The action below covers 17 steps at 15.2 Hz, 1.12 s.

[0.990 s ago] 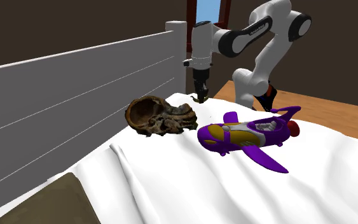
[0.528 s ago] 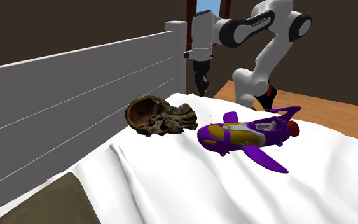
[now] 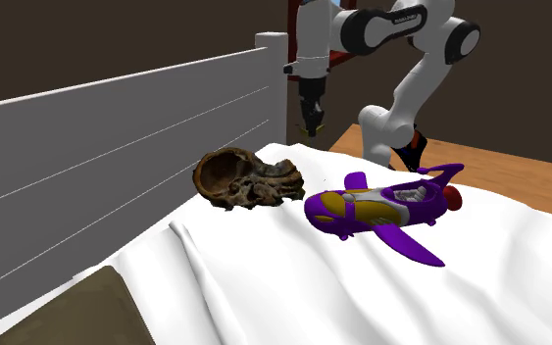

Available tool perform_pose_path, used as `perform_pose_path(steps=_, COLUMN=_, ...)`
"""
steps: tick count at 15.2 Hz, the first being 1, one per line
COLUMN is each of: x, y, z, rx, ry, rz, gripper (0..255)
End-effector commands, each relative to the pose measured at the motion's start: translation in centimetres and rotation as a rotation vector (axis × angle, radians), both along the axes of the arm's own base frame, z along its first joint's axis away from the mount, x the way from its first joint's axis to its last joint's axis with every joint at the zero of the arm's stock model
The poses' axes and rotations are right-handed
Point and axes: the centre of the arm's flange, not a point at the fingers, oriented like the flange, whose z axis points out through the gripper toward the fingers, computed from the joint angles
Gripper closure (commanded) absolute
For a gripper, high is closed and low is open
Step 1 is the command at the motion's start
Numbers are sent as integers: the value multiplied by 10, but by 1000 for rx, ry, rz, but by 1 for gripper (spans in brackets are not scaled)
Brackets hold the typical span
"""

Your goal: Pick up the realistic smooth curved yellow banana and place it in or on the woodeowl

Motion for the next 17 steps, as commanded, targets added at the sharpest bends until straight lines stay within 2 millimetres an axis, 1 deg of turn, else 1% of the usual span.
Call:
perform_pose_path(steps=1, x=0, y=1, z=10, rx=0, ry=0, rz=0, gripper=255)
perform_pose_path(steps=14, x=0, y=1, z=79, rx=0, ry=0, rz=0, gripper=255)
perform_pose_path(steps=17, x=33, y=23, z=78, rx=0, ry=0, rz=0, gripper=255)
